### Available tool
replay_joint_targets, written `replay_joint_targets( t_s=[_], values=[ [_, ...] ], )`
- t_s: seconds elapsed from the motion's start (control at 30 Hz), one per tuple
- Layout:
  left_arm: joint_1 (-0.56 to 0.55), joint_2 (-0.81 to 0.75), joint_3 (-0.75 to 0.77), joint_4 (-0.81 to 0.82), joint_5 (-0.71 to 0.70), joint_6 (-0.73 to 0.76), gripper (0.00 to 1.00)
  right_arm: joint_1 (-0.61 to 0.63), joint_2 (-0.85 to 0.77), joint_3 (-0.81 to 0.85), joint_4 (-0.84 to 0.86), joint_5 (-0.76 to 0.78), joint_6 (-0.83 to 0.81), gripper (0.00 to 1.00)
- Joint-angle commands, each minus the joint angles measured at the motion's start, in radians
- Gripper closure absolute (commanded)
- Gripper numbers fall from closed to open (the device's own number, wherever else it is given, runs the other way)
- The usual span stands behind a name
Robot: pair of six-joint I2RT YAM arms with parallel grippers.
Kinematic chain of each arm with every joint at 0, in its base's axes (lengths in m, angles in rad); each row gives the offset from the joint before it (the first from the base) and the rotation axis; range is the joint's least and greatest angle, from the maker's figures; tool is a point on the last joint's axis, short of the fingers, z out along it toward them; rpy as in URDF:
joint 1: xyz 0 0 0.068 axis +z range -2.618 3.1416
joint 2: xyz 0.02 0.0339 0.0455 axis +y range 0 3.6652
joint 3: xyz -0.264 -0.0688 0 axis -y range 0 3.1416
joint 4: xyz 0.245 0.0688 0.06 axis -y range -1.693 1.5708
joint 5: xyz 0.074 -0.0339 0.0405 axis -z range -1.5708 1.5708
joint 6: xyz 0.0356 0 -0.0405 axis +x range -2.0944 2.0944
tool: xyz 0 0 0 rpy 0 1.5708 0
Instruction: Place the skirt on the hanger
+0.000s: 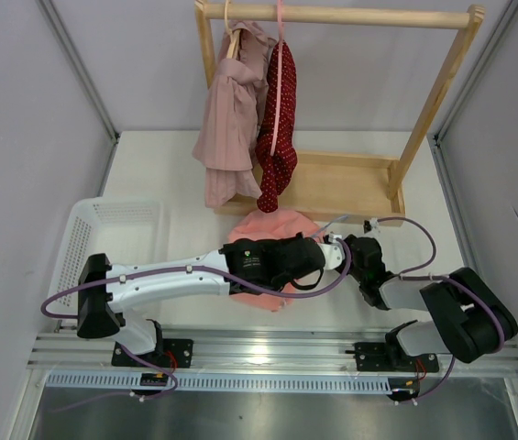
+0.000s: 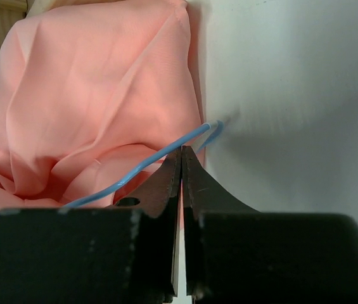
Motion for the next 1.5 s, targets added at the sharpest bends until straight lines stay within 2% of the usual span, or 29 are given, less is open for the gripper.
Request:
replay_joint_targets(
  t_s=[0.0, 0.13, 0.23, 0.33, 0.47, 0.53, 0.6, 1.07, 1.47],
  values=[
    [0.012, -0.031, -0.014, -0.028, 0.017, -0.001, 1.00, 0.016, -0.005, 0.028, 0.042, 0.054, -0.018, 1.00],
    [0.015, -0.031, -0.014, -0.023, 0.017, -0.003, 1.00, 0.030, -0.054, 0.033, -0.013, 0.085, -0.029, 0.99],
    [0.017, -0.027, -0.019, -0.025, 0.021, -0.004, 1.00, 0.033, -0.088, 0.023, -0.053, 0.111, -0.034, 0.86],
    [0.017, -0.030, -0.020, -0.023, 0.022, -0.004, 1.00, 0.031, -0.097, 0.022, -0.058, 0.116, -0.035, 0.79],
    [0.020, -0.030, -0.017, -0.023, 0.021, -0.001, 1.00, 0.033, -0.074, 0.029, -0.052, 0.111, -0.032, 0.78],
    [0.020, -0.031, -0.016, -0.025, 0.022, -0.001, 1.00, 0.030, -0.065, 0.025, -0.033, 0.109, -0.028, 0.72],
    [0.023, -0.030, -0.017, -0.023, 0.027, 0.000, 1.00, 0.030, -0.056, 0.017, -0.015, 0.108, -0.025, 0.71],
    [0.029, -0.025, -0.013, -0.031, 0.036, 0.002, 1.00, 0.023, 0.018, 0.017, 0.080, 0.105, -0.031, 0.74],
    [0.029, -0.025, -0.013, -0.040, 0.034, 0.003, 1.00, 0.031, 0.024, 0.025, 0.096, 0.119, -0.041, 0.97]
  ],
)
